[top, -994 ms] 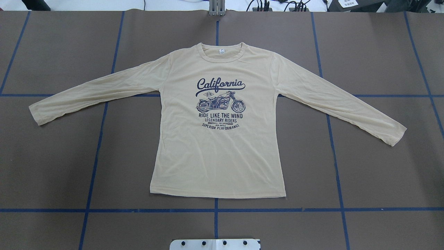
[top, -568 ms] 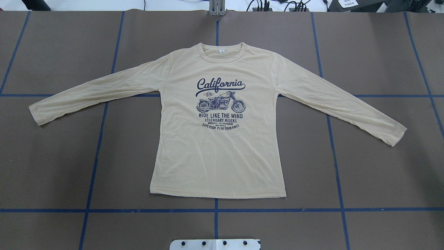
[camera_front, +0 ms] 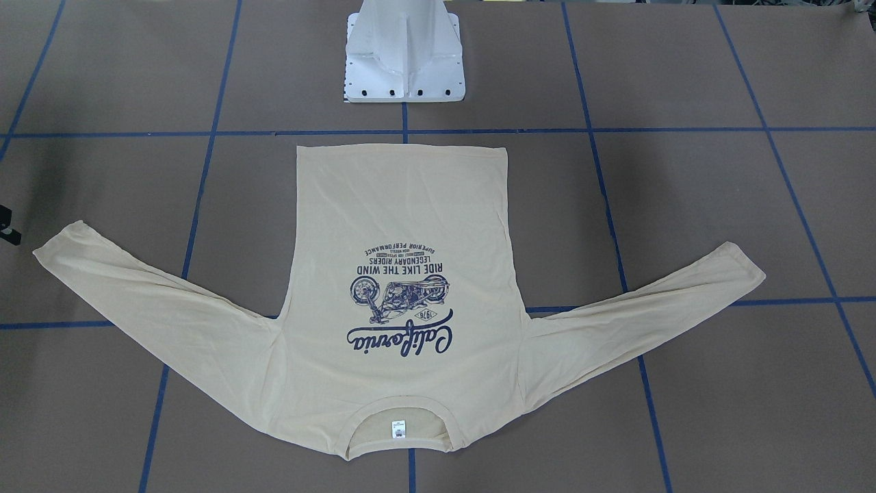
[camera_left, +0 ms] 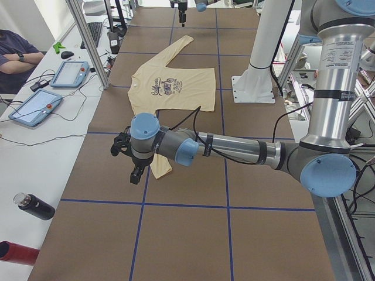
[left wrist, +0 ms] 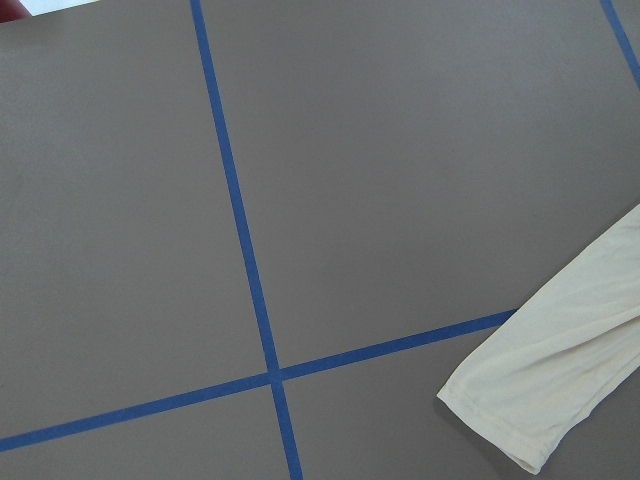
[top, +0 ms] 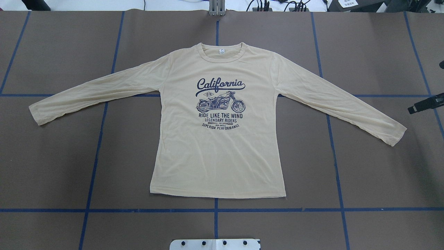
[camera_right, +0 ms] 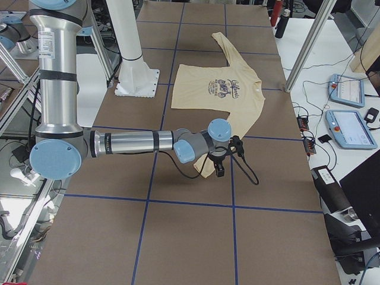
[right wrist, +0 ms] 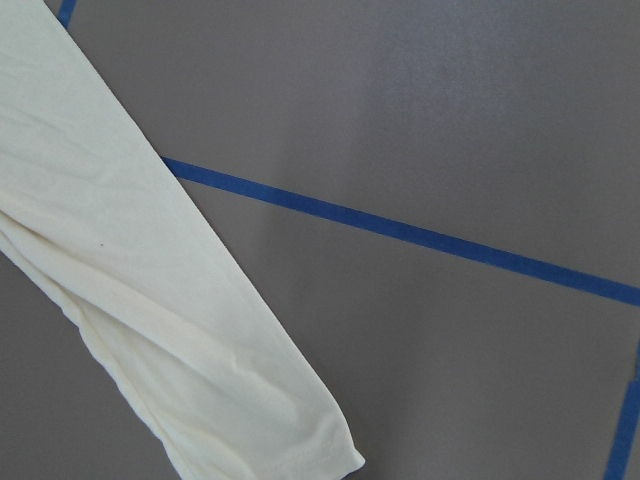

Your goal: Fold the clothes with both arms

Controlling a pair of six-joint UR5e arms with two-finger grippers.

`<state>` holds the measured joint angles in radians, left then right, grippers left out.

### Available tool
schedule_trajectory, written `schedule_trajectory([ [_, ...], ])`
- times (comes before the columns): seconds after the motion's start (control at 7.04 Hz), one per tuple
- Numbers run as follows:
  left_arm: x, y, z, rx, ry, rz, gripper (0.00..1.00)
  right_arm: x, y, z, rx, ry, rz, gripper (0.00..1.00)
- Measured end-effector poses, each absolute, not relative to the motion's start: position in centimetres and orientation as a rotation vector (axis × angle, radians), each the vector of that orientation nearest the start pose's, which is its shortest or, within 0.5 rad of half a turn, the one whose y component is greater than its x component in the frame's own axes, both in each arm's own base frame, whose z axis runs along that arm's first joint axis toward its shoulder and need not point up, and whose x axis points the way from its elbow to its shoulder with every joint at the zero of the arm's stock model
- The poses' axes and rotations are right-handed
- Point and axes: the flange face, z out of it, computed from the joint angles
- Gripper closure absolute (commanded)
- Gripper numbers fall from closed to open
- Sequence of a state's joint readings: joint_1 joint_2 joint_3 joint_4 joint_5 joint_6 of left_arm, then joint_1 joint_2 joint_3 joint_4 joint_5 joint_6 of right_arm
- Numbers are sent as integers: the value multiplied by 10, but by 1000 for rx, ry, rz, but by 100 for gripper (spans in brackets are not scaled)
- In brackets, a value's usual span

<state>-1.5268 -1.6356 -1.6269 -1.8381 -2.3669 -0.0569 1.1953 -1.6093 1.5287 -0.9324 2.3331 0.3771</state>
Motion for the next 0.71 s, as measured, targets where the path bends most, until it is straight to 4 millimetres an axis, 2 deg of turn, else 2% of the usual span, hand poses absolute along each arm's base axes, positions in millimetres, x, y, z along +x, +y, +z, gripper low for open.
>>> schedule_trajectory([
  [0.14, -38, -537, 566, 328, 803, 144, 1, -148, -481, 632, 230, -869, -199, 1],
  [0.28, -38, -537, 566, 329, 803, 145, 1, -162, -476, 636, 231, -859, -196, 1],
  [0.71, -38, -536, 562, 335, 806, 146, 1, -170, -461, 649, 194, -850, -198, 1],
])
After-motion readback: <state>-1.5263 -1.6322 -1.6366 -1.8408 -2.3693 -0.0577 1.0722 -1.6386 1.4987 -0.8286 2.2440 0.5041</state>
